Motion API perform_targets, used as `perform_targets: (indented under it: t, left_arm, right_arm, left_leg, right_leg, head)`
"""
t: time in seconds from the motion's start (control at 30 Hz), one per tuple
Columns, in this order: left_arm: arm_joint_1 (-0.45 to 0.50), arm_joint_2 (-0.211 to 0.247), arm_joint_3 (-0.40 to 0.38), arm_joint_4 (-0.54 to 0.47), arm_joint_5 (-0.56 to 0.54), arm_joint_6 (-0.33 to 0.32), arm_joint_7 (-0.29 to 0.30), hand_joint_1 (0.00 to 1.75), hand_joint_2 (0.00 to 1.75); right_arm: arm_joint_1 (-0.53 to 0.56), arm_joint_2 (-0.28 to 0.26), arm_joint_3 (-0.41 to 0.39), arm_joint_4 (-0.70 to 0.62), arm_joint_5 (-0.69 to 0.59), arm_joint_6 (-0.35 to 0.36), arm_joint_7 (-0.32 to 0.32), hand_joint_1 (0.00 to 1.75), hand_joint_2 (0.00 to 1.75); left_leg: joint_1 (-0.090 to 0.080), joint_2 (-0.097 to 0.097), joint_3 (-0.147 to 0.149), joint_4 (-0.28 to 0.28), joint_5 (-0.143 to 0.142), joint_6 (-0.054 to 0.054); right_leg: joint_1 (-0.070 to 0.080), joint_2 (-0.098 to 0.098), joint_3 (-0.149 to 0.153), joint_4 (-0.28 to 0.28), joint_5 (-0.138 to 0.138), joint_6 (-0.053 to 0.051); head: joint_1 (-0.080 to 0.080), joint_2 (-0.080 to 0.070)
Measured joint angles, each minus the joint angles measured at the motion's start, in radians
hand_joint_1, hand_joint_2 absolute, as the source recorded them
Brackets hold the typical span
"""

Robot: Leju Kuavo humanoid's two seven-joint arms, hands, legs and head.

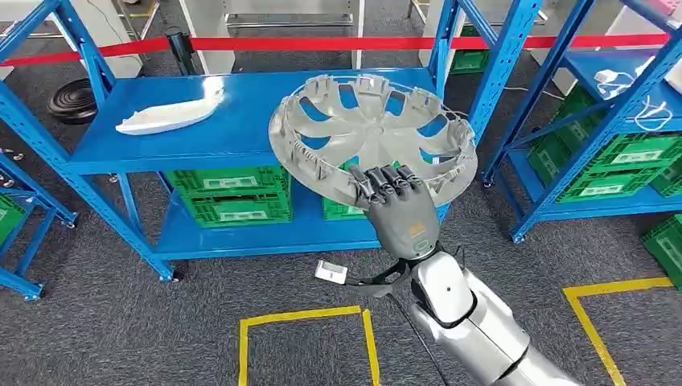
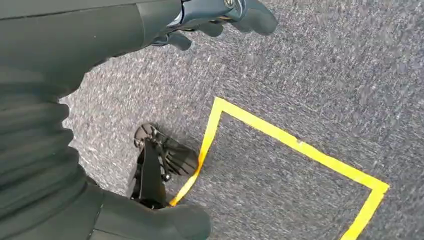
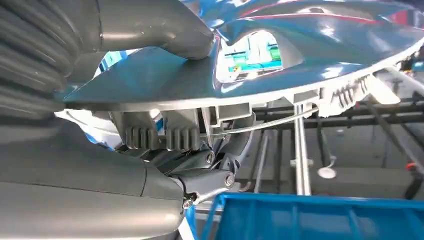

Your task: Take the parts from the cabinet and place them on the table.

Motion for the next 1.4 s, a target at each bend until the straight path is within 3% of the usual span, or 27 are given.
perform_targets:
  t: [0.07, 0.1, 0.13, 0.17, 0.23, 0.3, 0.33, 0.43, 0.47, 0.5, 0.57, 0.6, 0.67, 0.73, 0.77, 0.8, 0.83, 0.93, 0.97, 1.07, 1.1, 1.13, 1.2, 1.27, 1.3, 1.33, 1.4]
  left_arm:
    - [0.000, 0.000, 0.000, 0.000, -0.008, -0.006, -0.001, 0.00, 1.75]
    - [0.000, 0.000, -0.001, 0.000, -0.012, -0.006, -0.001, 0.00, 1.75]
    - [0.000, 0.000, -0.001, 0.000, -0.013, -0.007, -0.001, 0.00, 1.75]
    - [0.001, 0.000, -0.001, 0.000, -0.014, -0.007, -0.001, 0.00, 1.75]
    - [0.000, 0.000, -0.002, 0.000, -0.020, -0.007, -0.001, 0.00, 1.75]
    - [0.000, -0.002, -0.004, 0.000, -0.024, -0.007, -0.002, 0.00, 1.75]
    - [0.000, -0.002, -0.007, 0.000, -0.024, -0.008, -0.003, 0.00, 1.75]
    - [0.002, -0.002, -0.010, 0.000, -0.024, -0.008, -0.004, 0.00, 1.75]
    - [0.002, -0.001, -0.010, 0.000, -0.024, -0.008, -0.004, 0.00, 1.75]
    - [0.003, -0.001, -0.010, 0.000, -0.025, -0.008, -0.006, 0.00, 1.75]
    - [0.003, 0.000, -0.011, 0.000, -0.027, -0.008, -0.010, 0.00, 1.75]
    - [0.002, 0.001, -0.014, 0.000, -0.027, -0.008, -0.010, 0.00, 1.75]
    - [0.002, 0.003, -0.017, 0.000, -0.029, -0.008, -0.010, 0.00, 1.75]
    - [0.001, 0.006, -0.019, 0.000, -0.032, -0.010, -0.010, 0.00, 1.75]
    - [-0.001, 0.008, -0.021, 0.000, -0.033, -0.013, -0.010, 0.00, 1.75]
    - [-0.004, 0.007, -0.025, 0.000, -0.033, -0.017, -0.010, 0.00, 1.75]
    - [-0.006, 0.007, -0.026, 0.000, -0.032, -0.018, -0.011, 0.00, 1.75]
    - [-0.003, 0.008, -0.026, 0.000, -0.022, -0.018, -0.010, 0.00, 1.75]
    - [-0.003, 0.008, -0.026, 0.000, -0.022, -0.018, -0.009, 0.00, 1.75]
    - [-0.004, 0.010, -0.026, 0.000, -0.021, -0.017, -0.007, 0.00, 1.75]
    - [-0.004, 0.010, -0.026, 0.000, -0.021, -0.016, -0.006, 0.00, 1.75]
    - [-0.003, 0.010, -0.026, 0.000, -0.021, -0.016, -0.005, 0.00, 1.75]
    - [-0.003, 0.011, -0.026, 0.000, -0.021, -0.016, -0.006, 0.00, 1.75]
    - [-0.003, 0.010, -0.026, 0.000, -0.015, -0.016, -0.010, 0.00, 1.75]
    - [-0.002, 0.008, -0.026, 0.000, -0.013, -0.016, -0.010, 0.00, 1.75]
    - [-0.003, 0.008, -0.026, 0.000, -0.013, -0.016, -0.011, 0.00, 1.75]
    - [-0.002, 0.009, -0.026, 0.000, -0.012, -0.016, -0.013, 0.00, 1.75]
  right_arm:
    - [0.007, -0.003, 0.000, -0.003, 0.000, 0.000, 0.006, 1.75, 1.75]
    - [0.014, -0.006, 0.000, -0.006, 0.000, 0.000, 0.013, 1.75, 1.75]
    - [0.021, -0.009, 0.002, -0.010, 0.000, 0.000, 0.019, 1.75, 1.75]
    - [0.026, -0.011, 0.002, -0.013, 0.000, 0.000, 0.022, 1.75, 1.75]
    - [0.027, -0.016, 0.003, -0.018, -0.001, 0.000, 0.026, 1.75, 1.75]
    - [0.028, -0.019, 0.003, -0.031, -0.001, -0.001, 0.024, 1.75, 1.75]
    - [0.031, -0.022, 0.003, -0.037, -0.001, -0.002, 0.024, 1.75, 1.75]
    - [0.036, -0.024, 0.003, -0.042, 0.001, -0.004, 0.022, 1.75, 1.75]
    - [0.035, -0.025, 0.003, -0.044, 0.002, -0.004, 0.019, 1.75, 1.75]
    - [0.036, -0.025, 0.003, -0.046, 0.001, -0.004, 0.018, 1.75, 1.75]
    - [0.042, -0.028, 0.001, -0.046, 0.000, -0.004, 0.017, 1.75, 1.75]
    - [0.046, -0.030, 0.000, -0.046, 0.000, -0.004, 0.016, 1.75, 1.75]
    - [0.051, -0.033, -0.003, -0.046, 0.000, -0.003, 0.012, 1.75, 1.75]
    - [0.052, -0.034, -0.005, -0.047, 0.000, -0.001, 0.004, 1.75, 1.75]
    - [0.052, -0.035, -0.006, -0.049, 0.000, 0.001, 0.003, 1.75, 1.75]
    - [0.053, -0.036, -0.008, -0.053, -0.001, 0.002, 0.005, 1.75, 1.75]
    - [0.052, -0.037, -0.009, -0.053, -0.001, 0.003, 0.006, 1.75, 1.75]
    - [0.049, -0.037, -0.008, -0.052, 0.000, 0.005, -0.003, 1.75, 1.75]
    - [0.048, -0.037, -0.008, -0.051, 0.000, 0.005, -0.008, 1.75, 1.75]
    - [0.041, -0.035, -0.008, -0.050, 0.000, 0.008, -0.015, 1.75, 1.75]
    - [0.040, -0.034, -0.008, -0.048, 0.000, 0.009, -0.018, 1.75, 1.75]
    - [0.040, -0.032, -0.008, -0.047, 0.000, 0.009, -0.020, 1.75, 1.75]
    - [0.038, -0.029, -0.010, -0.044, 0.000, 0.009, -0.029, 1.75, 1.75]
    - [0.034, -0.026, -0.012, -0.043, 0.000, 0.009, -0.034, 1.75, 1.75]
    - [0.030, -0.026, -0.014, -0.042, -0.001, 0.010, -0.034, 1.75, 1.75]
    - [0.029, -0.023, -0.016, -0.042, -0.002, 0.009, -0.033, 1.75, 1.75]
    - [0.027, -0.022, -0.019, -0.040, -0.001, 0.010, -0.035, 1.75, 1.75]
  left_leg:
    - [-0.004, 0.001, -0.034, 0.004, 0.024, 0.004]
    - [-0.007, 0.001, -0.050, 0.008, 0.034, 0.005]
    - [-0.010, 0.001, -0.068, 0.013, 0.044, 0.007]
    - [-0.012, 0.001, -0.086, 0.020, 0.052, 0.007]
    - [-0.017, 0.001, -0.122, 0.035, 0.068, 0.005]
    - [-0.023, 0.001, -0.140, 0.047, 0.078, -0.004]
    - [-0.020, 0.002, -0.139, 0.044, 0.088, -0.011]
    - [-0.023, 0.001, -0.149, 0.036, 0.117, -0.028]
    - [-0.017, -0.001, -0.159, 0.046, 0.091, -0.034]
    - [-0.016, -0.002, -0.174, 0.084, 0.030, -0.040]
    - [-0.006, -0.002, -0.203, 0.217, -0.083, -0.053]
    - [-0.002, -0.001, -0.211, 0.279, -0.109, -0.059]
    - [0.005, -0.001, -0.186, 0.317, -0.064, -0.067]
    - [0.009, -0.001, -0.098, 0.217, 0.008, -0.072]
    - [0.013, -0.002, -0.035, 0.134, 0.010, -0.074]
    - [0.010, -0.005, 0.031, 0.040, -0.034, -0.074]
    - [0.004, -0.011, 0.048, -0.004, -0.053, -0.056]
    - [-0.002, -0.008, 0.014, 0.003, -0.027, -0.028]
    - [0.003, -0.002, 0.010, 0.001, -0.014, -0.014]
    - [-0.002, -0.002, -0.034, 0.006, 0.020, 0.003]
    - [-0.005, -0.002, -0.050, 0.009, 0.030, 0.005]
    - [-0.007, -0.002, -0.065, 0.012, 0.039, 0.006]
    - [-0.012, -0.002, -0.098, 0.019, 0.059, 0.007]
    - [-0.015, -0.004, -0.122, 0.024, 0.075, 0.003]
    - [-0.016, -0.003, -0.132, 0.025, 0.082, -0.003]
    - [-0.017, -0.002, -0.135, 0.027, 0.089, -0.008]
    - [-0.009, -0.002, -0.136, 0.015, 0.110, -0.021]
  right_leg:
    - [0.003, 0.000, -0.036, 0.159, -0.109, 0.003]
    - [0.004, 0.000, -0.044, 0.218, -0.122, 0.003]
    - [0.006, 0.000, -0.037, 0.244, -0.104, 0.001]
    - [0.008, 0.000, -0.015, 0.235, -0.071, -0.003]
    - [0.015, 0.000, 0.086, 0.114, -0.010, -0.019]
    - [0.026, -0.002, 0.201, -0.059, -0.077, -0.037]
    - [0.027, -0.001, 0.198, -0.063, -0.076, -0.033]
    - [0.024, -0.001, 0.180, -0.077, -0.047, -0.047]
    - [0.019, -0.004, 0.170, -0.080, -0.033, -0.052]
    - [0.016, -0.004, 0.156, -0.080, -0.021, -0.061]
    - [0.014, -0.004, 0.129, -0.080, 0.003, -0.060]
    - [0.014, -0.005, 0.115, -0.079, 0.013, -0.059]
    - [0.011, -0.007, 0.083, -0.078, 0.037, -0.053]
    - [0.005, -0.006, 0.053, -0.072, 0.057, -0.042]
    - [0.004, -0.004, 0.045, -0.067, 0.065, -0.035]
    - [0.006, -0.004, 0.036, -0.064, 0.071, -0.027]
    - [0.006, -0.006, 0.034, -0.064, 0.082, -0.021]
    - [0.003, -0.006, 0.029, -0.081, 0.119, 0.001]
    - [-0.004, -0.006, 0.020, -0.074, 0.101, 0.004]
    - [0.000, -0.004, -0.030, 0.106, -0.081, 0.007]
    - [0.002, -0.003, -0.044, 0.184, -0.113, 0.008]
    - [0.003, -0.003, -0.047, 0.232, -0.113, 0.006]
    - [0.008, -0.003, 0.000, 0.207, -0.052, -0.003]
    - [0.017, -0.002, 0.119, 0.046, -0.005, -0.022]
    - [0.022, -0.003, 0.170, -0.039, -0.044, -0.034]
    - [0.026, -0.002, 0.199, -0.097, -0.059, -0.034]
    - [0.034, 0.000, 0.188, -0.091, -0.041, -0.038]
  head:
    - [0.000, 0.000]
    - [0.000, 0.000]
    - [0.000, 0.000]
    - [0.000, 0.000]
    - [0.000, 0.000]
    - [-0.001, 0.000]
    - [-0.001, 0.000]
    - [0.003, 0.000]
    - [0.003, 0.000]
    - [0.001, 0.000]
    - [0.001, 0.000]
    - [0.001, 0.000]
    - [0.001, 0.000]
    - [0.000, 0.000]
    - [0.000, 0.000]
    - [-0.005, 0.000]
    - [-0.005, 0.000]
    - [-0.005, 0.000]
    - [-0.005, 0.000]
    - [0.000, 0.000]
    - [0.002, 0.000]
    - [0.003, 0.000]
    - [0.008, 0.000]
    - [0.007, 0.000]
    - [0.007, 0.000]
    - [0.006, 0.000]
    - [0.007, 0.000]
